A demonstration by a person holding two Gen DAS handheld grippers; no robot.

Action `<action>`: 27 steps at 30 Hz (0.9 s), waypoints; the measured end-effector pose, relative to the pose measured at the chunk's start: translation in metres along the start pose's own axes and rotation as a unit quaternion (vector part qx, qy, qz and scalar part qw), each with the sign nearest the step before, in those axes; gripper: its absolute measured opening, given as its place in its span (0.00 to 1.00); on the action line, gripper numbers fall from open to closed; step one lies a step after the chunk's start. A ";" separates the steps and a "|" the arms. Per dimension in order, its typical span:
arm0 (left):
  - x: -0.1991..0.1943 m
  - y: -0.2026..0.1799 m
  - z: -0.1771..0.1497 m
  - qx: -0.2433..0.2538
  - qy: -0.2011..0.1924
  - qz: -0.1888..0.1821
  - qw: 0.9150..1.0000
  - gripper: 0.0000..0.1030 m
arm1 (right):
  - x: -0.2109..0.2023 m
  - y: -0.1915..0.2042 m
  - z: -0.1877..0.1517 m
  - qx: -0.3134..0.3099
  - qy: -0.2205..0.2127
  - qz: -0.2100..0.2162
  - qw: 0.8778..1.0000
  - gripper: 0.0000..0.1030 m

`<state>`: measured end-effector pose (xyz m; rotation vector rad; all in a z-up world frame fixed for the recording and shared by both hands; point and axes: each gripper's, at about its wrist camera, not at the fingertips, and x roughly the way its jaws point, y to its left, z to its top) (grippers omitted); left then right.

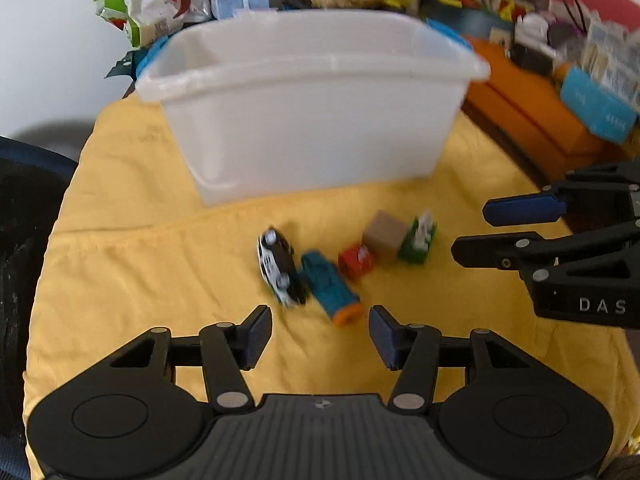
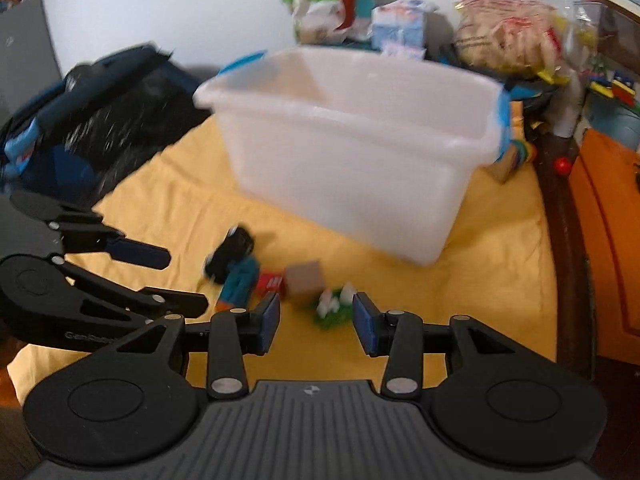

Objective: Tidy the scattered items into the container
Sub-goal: 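Move both tools back toward the remaining toys, then grasp the teal-orange toy train with the left tool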

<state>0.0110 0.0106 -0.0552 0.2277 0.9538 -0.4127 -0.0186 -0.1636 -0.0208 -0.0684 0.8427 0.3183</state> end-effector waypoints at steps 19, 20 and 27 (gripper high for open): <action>0.012 0.018 -0.023 -0.056 0.034 0.003 0.998 0.56 | 0.022 0.016 -0.021 -0.030 0.037 0.038 0.998 0.38; 0.014 0.019 -0.023 -0.057 0.035 0.001 0.998 0.56 | 0.026 0.018 -0.019 -0.035 0.034 0.041 0.998 0.37; 0.016 0.016 -0.019 -0.045 0.035 -0.007 0.998 0.56 | 0.068 0.013 -0.013 -0.057 0.039 -0.002 0.998 0.35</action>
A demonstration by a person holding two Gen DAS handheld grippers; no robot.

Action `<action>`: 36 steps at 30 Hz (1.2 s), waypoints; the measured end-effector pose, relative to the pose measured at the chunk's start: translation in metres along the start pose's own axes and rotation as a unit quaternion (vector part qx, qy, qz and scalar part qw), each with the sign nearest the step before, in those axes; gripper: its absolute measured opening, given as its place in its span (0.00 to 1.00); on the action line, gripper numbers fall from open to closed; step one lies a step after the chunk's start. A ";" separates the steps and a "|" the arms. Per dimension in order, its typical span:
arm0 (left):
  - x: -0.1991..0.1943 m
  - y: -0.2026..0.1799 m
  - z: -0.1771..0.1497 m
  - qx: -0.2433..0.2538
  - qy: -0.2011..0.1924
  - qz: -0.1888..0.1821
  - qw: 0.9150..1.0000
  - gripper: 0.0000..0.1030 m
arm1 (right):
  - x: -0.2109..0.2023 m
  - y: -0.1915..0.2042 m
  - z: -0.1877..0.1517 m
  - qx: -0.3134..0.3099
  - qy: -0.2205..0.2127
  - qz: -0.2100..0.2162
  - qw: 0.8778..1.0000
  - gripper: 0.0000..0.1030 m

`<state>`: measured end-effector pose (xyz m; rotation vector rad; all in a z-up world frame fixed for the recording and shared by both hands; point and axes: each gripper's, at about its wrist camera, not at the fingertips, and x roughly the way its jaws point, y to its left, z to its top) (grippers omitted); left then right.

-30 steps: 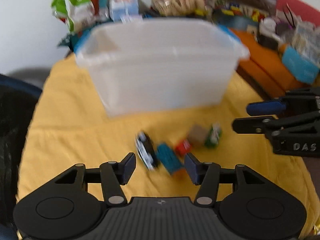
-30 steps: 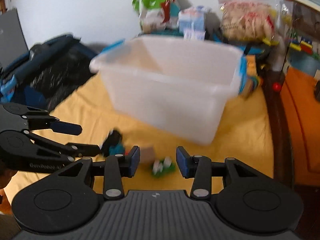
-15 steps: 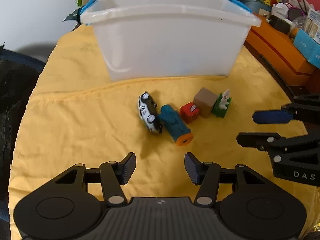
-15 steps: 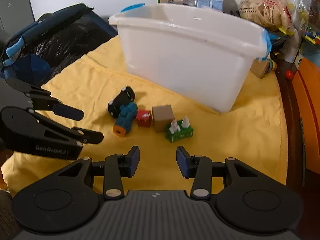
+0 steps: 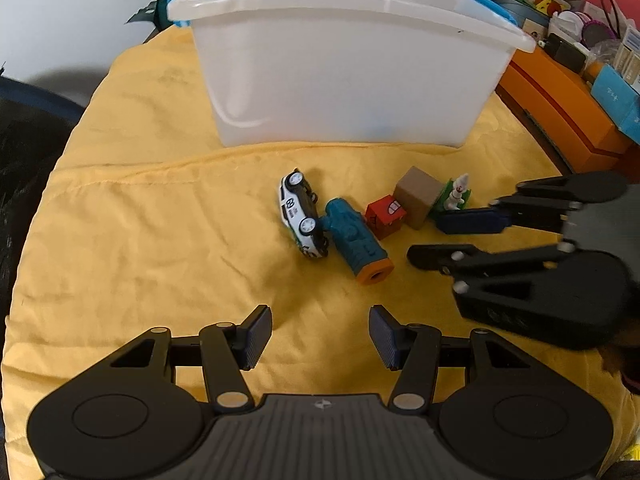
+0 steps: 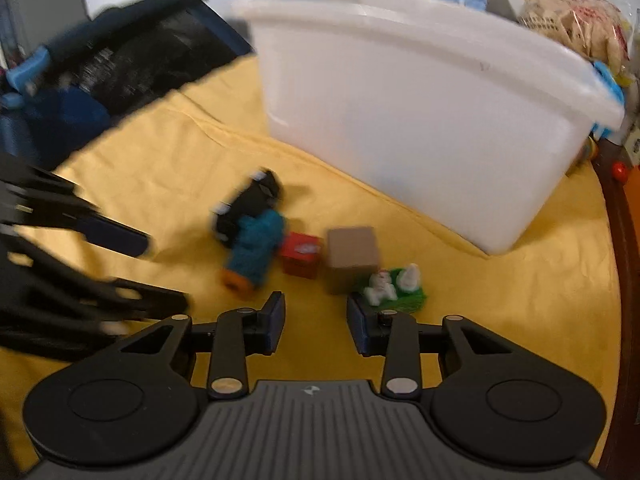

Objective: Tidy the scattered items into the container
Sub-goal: 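Grasp the teal-orange toy train with the left tool, then carry the train over the container and open the left tool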

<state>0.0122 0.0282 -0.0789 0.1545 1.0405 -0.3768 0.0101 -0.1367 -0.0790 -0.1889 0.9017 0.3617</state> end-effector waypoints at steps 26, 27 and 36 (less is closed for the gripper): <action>0.030 -0.007 0.033 0.030 0.019 -0.029 0.999 0.28 | -0.046 -0.004 -0.025 0.003 0.047 0.197 0.979 0.43; 0.027 -0.006 0.030 0.029 0.020 -0.031 0.999 0.27 | -0.044 0.000 -0.024 0.001 0.069 0.232 0.970 0.43; 0.000 0.009 -0.003 0.009 0.006 -0.003 1.000 0.27 | -0.026 0.047 -0.028 -0.068 0.145 0.296 0.942 0.45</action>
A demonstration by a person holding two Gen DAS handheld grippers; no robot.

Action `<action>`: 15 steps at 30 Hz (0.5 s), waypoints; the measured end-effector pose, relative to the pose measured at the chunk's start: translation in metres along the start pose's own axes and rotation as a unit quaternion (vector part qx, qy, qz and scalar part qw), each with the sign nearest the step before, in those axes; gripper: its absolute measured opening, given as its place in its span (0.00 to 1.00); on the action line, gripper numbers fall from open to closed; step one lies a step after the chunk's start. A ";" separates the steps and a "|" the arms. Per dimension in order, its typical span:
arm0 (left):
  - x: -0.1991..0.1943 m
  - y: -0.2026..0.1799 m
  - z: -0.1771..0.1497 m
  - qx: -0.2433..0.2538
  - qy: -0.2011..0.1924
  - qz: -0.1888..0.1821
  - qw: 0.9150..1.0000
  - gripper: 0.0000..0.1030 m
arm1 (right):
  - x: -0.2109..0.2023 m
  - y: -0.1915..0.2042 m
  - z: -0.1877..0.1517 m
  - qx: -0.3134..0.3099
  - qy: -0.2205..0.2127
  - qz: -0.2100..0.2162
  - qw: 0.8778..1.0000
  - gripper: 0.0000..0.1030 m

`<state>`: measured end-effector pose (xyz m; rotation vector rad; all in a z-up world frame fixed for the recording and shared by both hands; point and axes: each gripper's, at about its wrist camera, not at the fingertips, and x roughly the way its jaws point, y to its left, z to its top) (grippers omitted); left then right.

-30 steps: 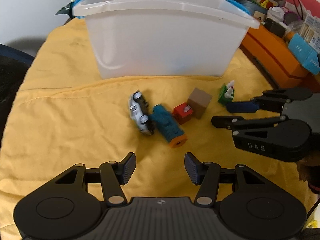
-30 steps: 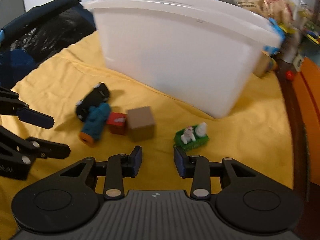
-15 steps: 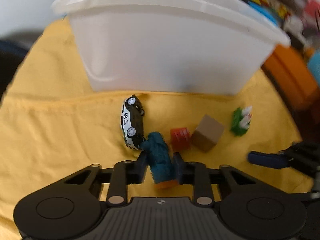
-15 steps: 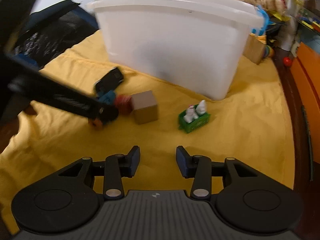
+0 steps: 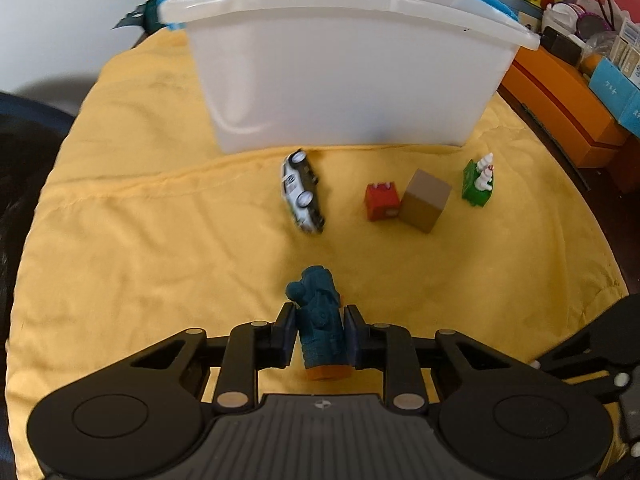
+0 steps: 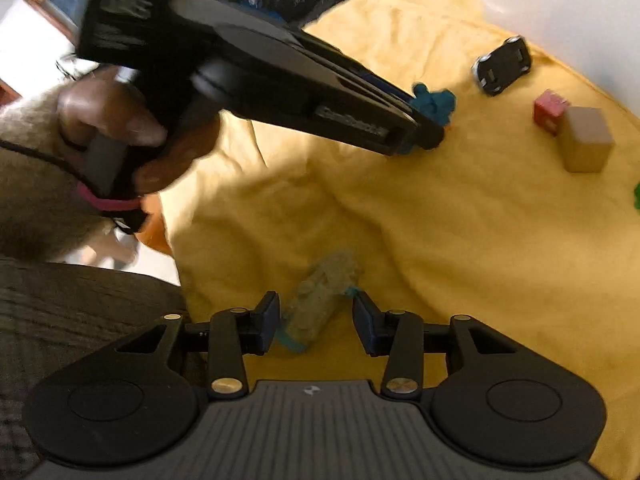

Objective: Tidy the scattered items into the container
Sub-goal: 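Carry the train over the container and open the left tool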

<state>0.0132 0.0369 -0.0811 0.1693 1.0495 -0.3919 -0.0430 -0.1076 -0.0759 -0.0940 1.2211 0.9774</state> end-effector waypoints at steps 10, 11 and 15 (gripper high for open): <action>-0.014 0.005 -0.005 -0.028 -0.022 0.004 0.999 0.27 | 0.001 0.021 -0.004 -0.047 -0.019 -0.046 0.998 0.25; -0.017 0.006 -0.003 -0.032 -0.027 0.002 0.999 0.27 | -0.004 0.019 -0.006 -0.041 -0.027 -0.059 0.997 0.25; -0.024 0.003 0.009 -0.044 -0.047 -0.014 0.998 0.28 | -0.034 0.007 -0.016 -0.012 -0.064 -0.135 0.989 0.25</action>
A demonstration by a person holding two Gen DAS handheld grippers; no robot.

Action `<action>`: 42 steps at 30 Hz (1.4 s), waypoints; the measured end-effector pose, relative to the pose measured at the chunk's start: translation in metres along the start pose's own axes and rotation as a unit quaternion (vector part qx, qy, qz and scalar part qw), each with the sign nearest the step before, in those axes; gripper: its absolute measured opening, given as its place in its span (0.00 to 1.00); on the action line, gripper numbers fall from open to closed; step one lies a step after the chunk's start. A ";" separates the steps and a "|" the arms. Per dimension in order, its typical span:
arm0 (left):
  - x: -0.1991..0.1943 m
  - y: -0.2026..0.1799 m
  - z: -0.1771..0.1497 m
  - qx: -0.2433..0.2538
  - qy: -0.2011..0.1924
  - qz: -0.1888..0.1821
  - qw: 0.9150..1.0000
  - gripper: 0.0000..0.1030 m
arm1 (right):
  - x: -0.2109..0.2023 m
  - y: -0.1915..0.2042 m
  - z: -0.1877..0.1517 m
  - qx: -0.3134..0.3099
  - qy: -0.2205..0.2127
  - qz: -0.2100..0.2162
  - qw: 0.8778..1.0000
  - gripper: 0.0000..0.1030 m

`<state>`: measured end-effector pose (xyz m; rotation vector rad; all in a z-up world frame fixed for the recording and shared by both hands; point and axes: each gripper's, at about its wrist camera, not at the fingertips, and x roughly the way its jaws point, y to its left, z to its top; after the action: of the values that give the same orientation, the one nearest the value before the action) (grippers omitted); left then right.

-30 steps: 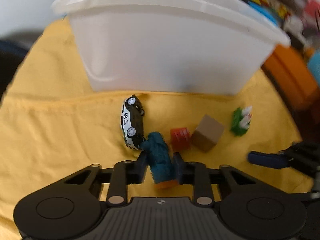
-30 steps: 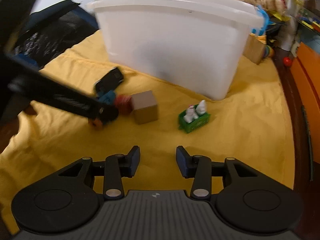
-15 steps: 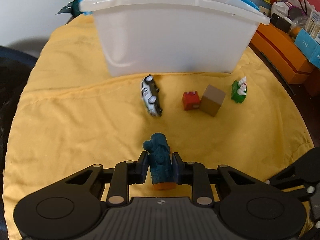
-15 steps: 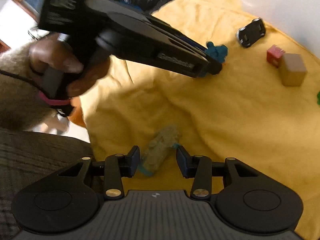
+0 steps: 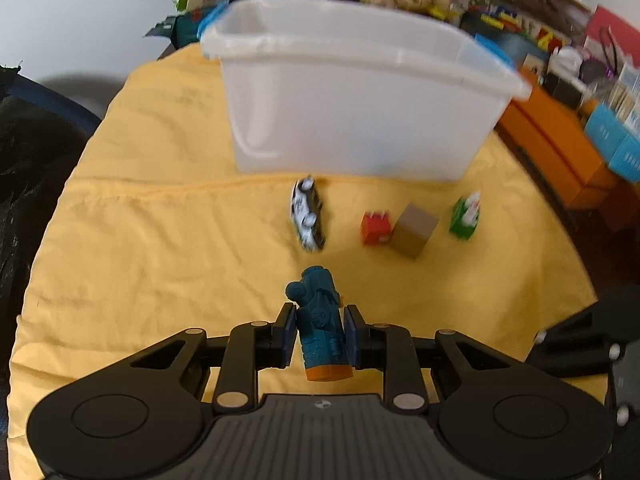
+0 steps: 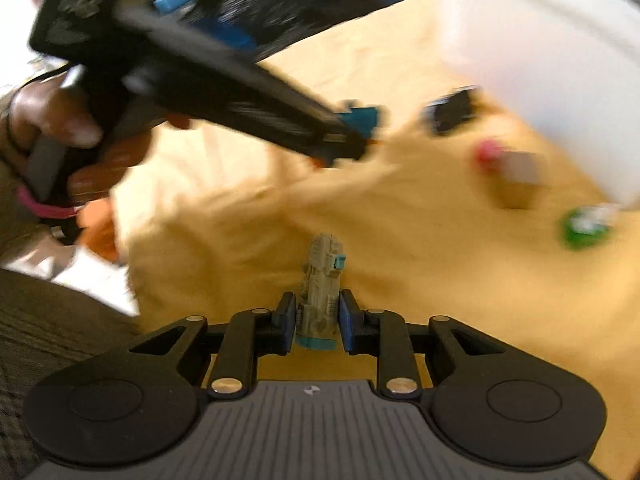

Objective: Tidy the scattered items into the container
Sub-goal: 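Carry the train over the container and open the left tool, then move both tools back toward the remaining toys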

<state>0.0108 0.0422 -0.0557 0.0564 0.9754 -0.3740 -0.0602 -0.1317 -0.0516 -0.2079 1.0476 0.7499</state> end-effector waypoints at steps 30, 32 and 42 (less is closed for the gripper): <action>-0.007 -0.015 0.163 0.050 -0.138 -0.008 0.989 0.28 | -0.077 -0.080 0.112 0.087 -0.264 -0.280 0.919 0.25; 0.006 -0.012 0.168 0.045 -0.130 -0.003 0.990 0.28 | -0.067 -0.089 0.118 0.096 -0.250 -0.284 0.921 0.25; 0.012 -0.008 0.165 0.044 -0.119 0.003 0.992 0.45 | -0.051 -0.108 0.119 0.142 -0.217 -0.286 0.922 0.38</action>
<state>0.1460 -0.0042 0.0287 0.0928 0.7227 -0.4081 0.0793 -0.1762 0.0313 -0.0808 0.6076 0.0938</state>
